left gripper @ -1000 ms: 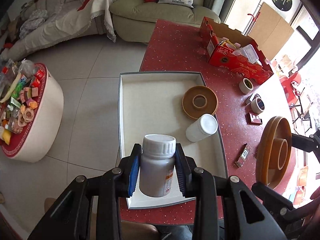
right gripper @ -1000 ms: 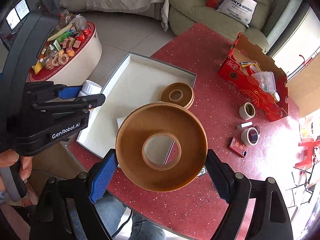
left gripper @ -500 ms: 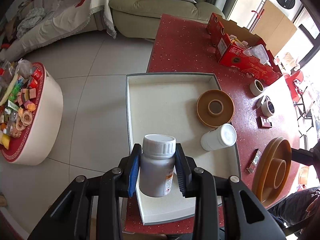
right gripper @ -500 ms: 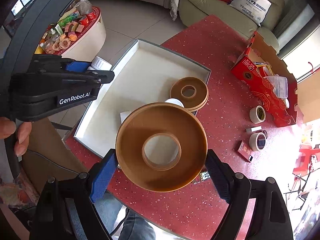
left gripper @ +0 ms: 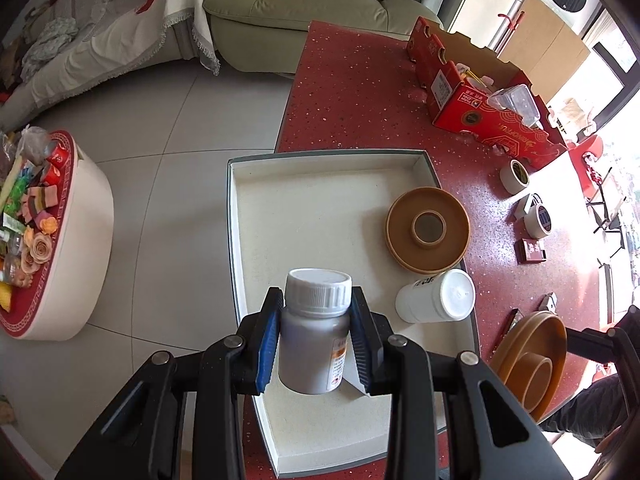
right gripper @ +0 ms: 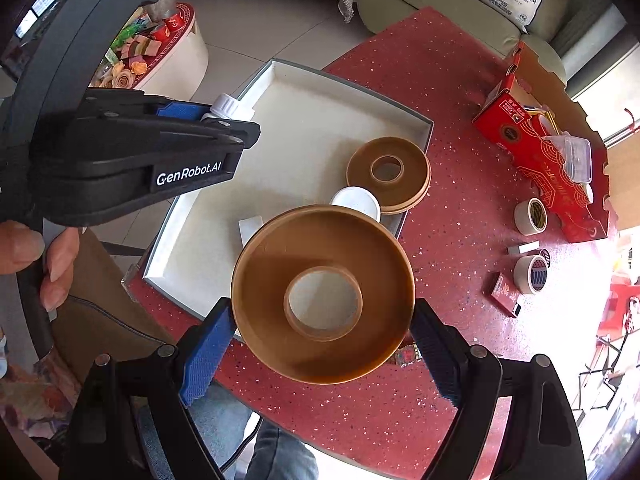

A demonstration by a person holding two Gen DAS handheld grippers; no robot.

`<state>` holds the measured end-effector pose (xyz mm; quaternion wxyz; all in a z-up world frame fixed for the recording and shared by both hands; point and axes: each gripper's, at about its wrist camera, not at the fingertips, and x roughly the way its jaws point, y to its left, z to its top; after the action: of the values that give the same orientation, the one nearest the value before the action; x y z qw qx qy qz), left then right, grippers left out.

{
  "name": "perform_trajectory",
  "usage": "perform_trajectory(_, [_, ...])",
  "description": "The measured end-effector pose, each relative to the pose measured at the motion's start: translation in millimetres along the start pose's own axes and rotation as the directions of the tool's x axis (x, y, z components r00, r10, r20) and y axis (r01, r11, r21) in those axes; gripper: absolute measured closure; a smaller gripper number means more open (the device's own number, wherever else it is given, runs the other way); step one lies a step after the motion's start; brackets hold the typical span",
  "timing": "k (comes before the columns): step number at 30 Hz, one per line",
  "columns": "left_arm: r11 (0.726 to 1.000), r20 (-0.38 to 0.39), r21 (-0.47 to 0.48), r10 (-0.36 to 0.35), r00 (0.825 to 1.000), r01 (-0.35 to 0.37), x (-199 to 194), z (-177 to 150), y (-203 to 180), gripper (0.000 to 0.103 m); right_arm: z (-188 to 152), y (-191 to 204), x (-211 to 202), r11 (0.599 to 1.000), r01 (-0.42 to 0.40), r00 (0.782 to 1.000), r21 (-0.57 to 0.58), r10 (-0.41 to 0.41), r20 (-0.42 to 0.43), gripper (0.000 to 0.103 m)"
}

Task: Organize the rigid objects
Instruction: 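Carry the pill bottle and tan ring over the white tray, then open left gripper to drop the bottle while right gripper sets the ring in the tray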

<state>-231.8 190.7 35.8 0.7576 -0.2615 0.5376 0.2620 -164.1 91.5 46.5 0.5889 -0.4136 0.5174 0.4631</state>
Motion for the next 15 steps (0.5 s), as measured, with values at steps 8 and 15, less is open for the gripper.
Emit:
perform_trajectory(8, [1.0, -0.01, 0.019, 0.011, 1.0, -0.01, 10.3, 5.8, 0.4, 0.068, -4.5, -13.5, 12.5, 0.993, -0.055, 0.998, 0.1, 0.059, -0.036, 0.016])
perform_trajectory(15, [1.0, -0.035, 0.02, 0.023, 0.999, -0.023, 25.3, 11.3, 2.5, 0.068, 0.0, -1.6, 31.4, 0.994, -0.077, 0.993, 0.082, 0.083, -0.081, 0.016])
